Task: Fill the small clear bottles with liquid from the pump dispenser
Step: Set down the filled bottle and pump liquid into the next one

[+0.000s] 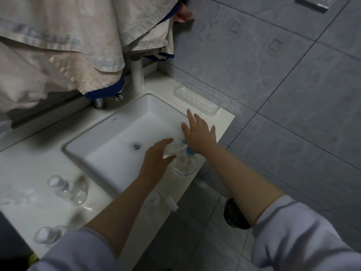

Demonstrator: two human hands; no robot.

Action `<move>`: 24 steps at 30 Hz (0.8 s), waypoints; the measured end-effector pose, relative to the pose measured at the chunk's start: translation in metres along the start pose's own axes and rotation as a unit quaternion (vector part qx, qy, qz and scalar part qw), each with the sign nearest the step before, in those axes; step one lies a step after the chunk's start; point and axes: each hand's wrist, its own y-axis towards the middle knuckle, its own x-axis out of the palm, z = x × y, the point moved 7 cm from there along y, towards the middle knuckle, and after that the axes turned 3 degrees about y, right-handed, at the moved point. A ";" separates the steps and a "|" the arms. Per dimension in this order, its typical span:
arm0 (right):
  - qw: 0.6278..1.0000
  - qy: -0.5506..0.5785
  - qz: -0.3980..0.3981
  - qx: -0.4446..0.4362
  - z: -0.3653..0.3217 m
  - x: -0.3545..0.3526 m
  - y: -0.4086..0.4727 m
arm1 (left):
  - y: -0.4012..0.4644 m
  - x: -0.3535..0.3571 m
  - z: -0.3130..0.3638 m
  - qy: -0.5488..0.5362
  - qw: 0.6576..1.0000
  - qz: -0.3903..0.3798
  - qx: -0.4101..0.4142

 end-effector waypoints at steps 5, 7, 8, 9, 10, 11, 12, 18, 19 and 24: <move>1.000 0.014 0.006 0.013 0.001 0.001 -0.001 | 0.002 0.001 -0.008 -0.030 0.999 0.000 -0.028; 1.000 0.018 0.000 0.018 0.001 0.004 0.000 | 0.003 0.003 -0.009 -0.033 0.999 0.000 -0.022; 1.000 0.016 -0.002 0.019 0.000 0.005 0.000 | 0.004 0.003 -0.009 -0.026 0.999 0.008 -0.016; 1.000 0.013 -0.004 0.019 0.000 0.005 0.000 | 0.005 0.003 -0.008 -0.015 1.000 0.022 -0.009; 1.000 0.009 -0.008 0.019 0.000 0.005 0.001 | 0.005 0.003 -0.008 -0.005 1.000 0.030 -0.003; 1.000 0.006 -0.013 0.018 0.000 0.004 0.001 | 0.005 0.004 -0.007 -0.004 0.999 0.032 0.002; 1.000 0.001 -0.015 0.015 0.000 0.003 0.001 | 0.004 0.005 -0.006 -0.008 1.000 0.025 0.003; 1.000 -0.002 -0.007 0.004 0.000 0.000 -0.001 | 0.000 -0.005 0.000 0.019 0.995 0.086 0.042; 1.000 0.000 -0.007 0.006 0.000 0.002 0.000 | 0.000 -0.006 0.001 0.019 0.994 0.094 0.047; 1.000 0.004 -0.016 0.025 0.004 0.011 -0.002 | 0.001 -0.003 -0.003 0.019 0.994 0.098 0.051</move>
